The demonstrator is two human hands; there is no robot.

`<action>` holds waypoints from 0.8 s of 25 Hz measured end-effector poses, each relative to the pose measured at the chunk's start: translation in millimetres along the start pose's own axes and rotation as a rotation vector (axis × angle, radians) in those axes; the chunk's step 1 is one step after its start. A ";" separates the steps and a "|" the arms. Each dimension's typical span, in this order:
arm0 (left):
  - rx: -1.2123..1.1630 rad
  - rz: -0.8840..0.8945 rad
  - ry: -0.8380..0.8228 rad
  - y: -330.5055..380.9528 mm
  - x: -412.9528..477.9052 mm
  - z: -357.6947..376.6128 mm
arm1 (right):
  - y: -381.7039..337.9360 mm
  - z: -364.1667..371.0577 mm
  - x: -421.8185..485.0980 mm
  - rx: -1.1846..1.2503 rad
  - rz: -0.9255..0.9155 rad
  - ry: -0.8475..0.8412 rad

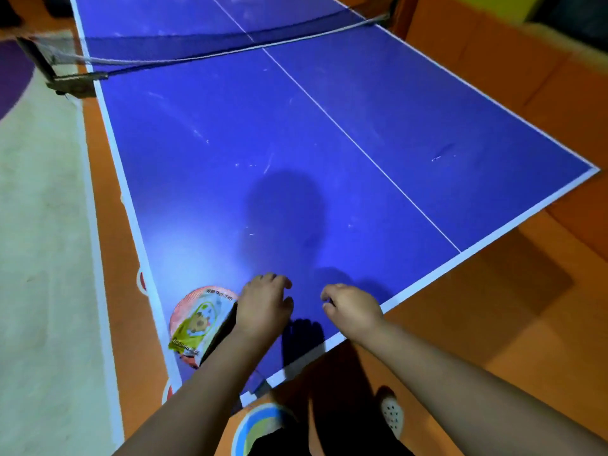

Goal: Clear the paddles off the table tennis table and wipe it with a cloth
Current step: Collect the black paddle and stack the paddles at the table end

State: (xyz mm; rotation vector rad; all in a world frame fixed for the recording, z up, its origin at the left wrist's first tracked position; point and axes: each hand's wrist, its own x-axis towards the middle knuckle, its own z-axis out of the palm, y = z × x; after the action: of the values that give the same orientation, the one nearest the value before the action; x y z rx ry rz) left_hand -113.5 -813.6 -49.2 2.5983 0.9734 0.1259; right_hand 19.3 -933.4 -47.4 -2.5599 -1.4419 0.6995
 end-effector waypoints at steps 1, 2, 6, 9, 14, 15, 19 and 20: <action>0.022 0.053 -0.008 19.2 9.3 2.5 | 20.7 -13.7 -3.1 -0.052 0.008 0.024; 0.036 0.099 -0.014 40.8 19.3 4.8 | 43.1 -27.2 -6.9 -0.103 0.020 0.045; 0.040 0.255 0.024 144.1 61.6 21.0 | 145.5 -77.0 -30.2 -0.216 0.123 0.099; 0.128 0.401 -0.008 236.1 94.5 45.1 | 234.4 -111.0 -57.3 -0.212 0.216 0.128; 0.289 0.646 0.000 412.2 138.4 97.0 | 398.3 -164.6 -119.7 -0.192 0.371 0.156; 0.286 0.672 -0.011 440.7 144.3 104.5 | 424.3 -174.6 -129.7 -0.196 0.396 0.162; 0.268 0.797 -0.069 540.6 167.9 134.1 | 519.1 -203.1 -159.1 -0.186 0.501 0.150; 0.268 0.809 -0.077 561.4 176.7 142.4 | 541.4 -207.4 -162.0 -0.176 0.523 0.146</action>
State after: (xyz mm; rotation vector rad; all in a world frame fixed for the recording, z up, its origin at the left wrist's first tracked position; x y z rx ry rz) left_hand 397.0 -1132.9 15.0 3.0550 -0.1480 0.0989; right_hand 462.7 -1335.6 15.5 -3.0860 -0.8211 0.4363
